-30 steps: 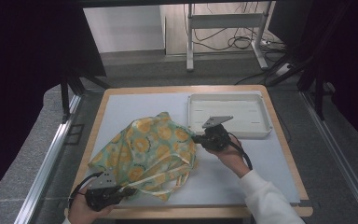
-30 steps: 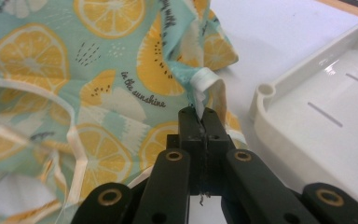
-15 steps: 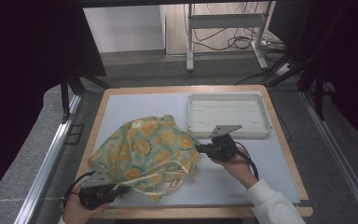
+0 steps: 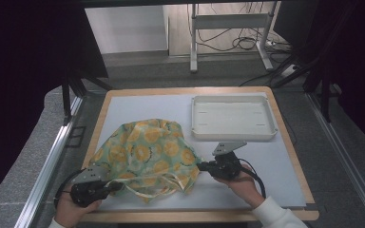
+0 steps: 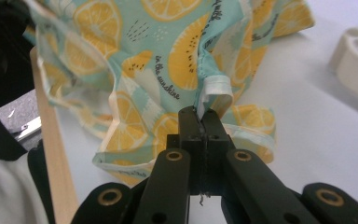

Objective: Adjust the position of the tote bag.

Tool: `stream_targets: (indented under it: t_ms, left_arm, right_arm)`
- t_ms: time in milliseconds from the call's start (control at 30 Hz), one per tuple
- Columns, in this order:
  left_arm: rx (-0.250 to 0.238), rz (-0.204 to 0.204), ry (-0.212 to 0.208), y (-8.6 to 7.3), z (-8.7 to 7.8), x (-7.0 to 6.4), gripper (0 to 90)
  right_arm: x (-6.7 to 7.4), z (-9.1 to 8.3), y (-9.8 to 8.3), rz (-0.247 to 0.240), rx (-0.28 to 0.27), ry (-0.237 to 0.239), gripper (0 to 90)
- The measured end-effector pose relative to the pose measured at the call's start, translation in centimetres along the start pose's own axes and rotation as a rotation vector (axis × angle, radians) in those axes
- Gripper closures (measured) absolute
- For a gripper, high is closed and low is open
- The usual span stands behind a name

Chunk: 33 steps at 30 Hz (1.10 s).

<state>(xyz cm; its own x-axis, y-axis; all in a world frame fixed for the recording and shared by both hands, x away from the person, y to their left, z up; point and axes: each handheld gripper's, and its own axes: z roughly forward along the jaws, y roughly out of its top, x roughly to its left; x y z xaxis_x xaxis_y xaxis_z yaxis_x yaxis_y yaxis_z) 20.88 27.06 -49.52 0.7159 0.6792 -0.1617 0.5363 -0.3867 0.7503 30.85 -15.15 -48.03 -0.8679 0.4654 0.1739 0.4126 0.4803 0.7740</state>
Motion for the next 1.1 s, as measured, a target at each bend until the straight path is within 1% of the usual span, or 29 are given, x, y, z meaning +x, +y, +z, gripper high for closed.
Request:
stream_targets:
  t_ms: [100,167,300,367,567,667,700,833,933,1000,1067,1100]
  left_arm:
    - [0.001,-0.015,0.003,0.0,0.1,0.7,87.4]
    - [0.0,-0.016,0.006,0.0,0.1,0.8,87.4]
    - [-0.003,-0.013,0.006,0.1,0.1,0.9,87.4]
    - [-0.007,-0.008,0.003,0.0,0.1,0.9,87.3]
    - [-0.006,-0.006,0.013,0.0,0.1,1.1,87.3]
    - [-0.001,-0.006,0.023,0.1,-0.1,1.6,87.3]
    - [0.002,-0.006,0.025,0.2,-0.2,1.8,87.3]
    - [0.012,-0.003,0.027,0.4,-0.4,2.8,87.2]
    - [0.022,-0.011,0.029,0.7,-0.5,3.6,87.2]
    - [0.028,-0.01,0.03,0.9,-0.5,4.1,87.2]
    - [0.029,-0.018,0.033,0.9,-0.5,4.4,87.1]
    - [0.027,-0.021,0.033,0.9,-0.5,4.5,87.1]
  right_arm:
    - [0.2,0.4,-0.3,0.002,0.012,0.005,89.6]
    - [0.2,0.7,-0.4,0.001,0.014,0.003,89.6]
    - [0.3,0.8,-0.5,0.002,0.013,-0.003,89.6]
    - [0.2,0.8,-0.5,0.002,0.001,-0.013,89.6]
    - [0.3,0.9,-0.6,0.005,0.002,-0.012,89.6]
    - [0.7,1.2,-0.7,0.007,0.008,-0.001,89.6]
    - [1.1,1.4,-0.8,0.01,0.011,0.013,89.5]
    - [1.8,2.0,-1.1,0.001,0.029,0.034,89.5]
    - [2.5,2.6,-1.4,0.004,0.047,0.062,89.5]
    - [3.0,3.0,-1.6,-0.003,0.056,0.07,89.5]
    - [3.4,3.3,-1.7,-0.009,0.065,0.083,89.5]
    - [3.9,3.5,-1.8,-0.012,0.073,0.096,89.5]
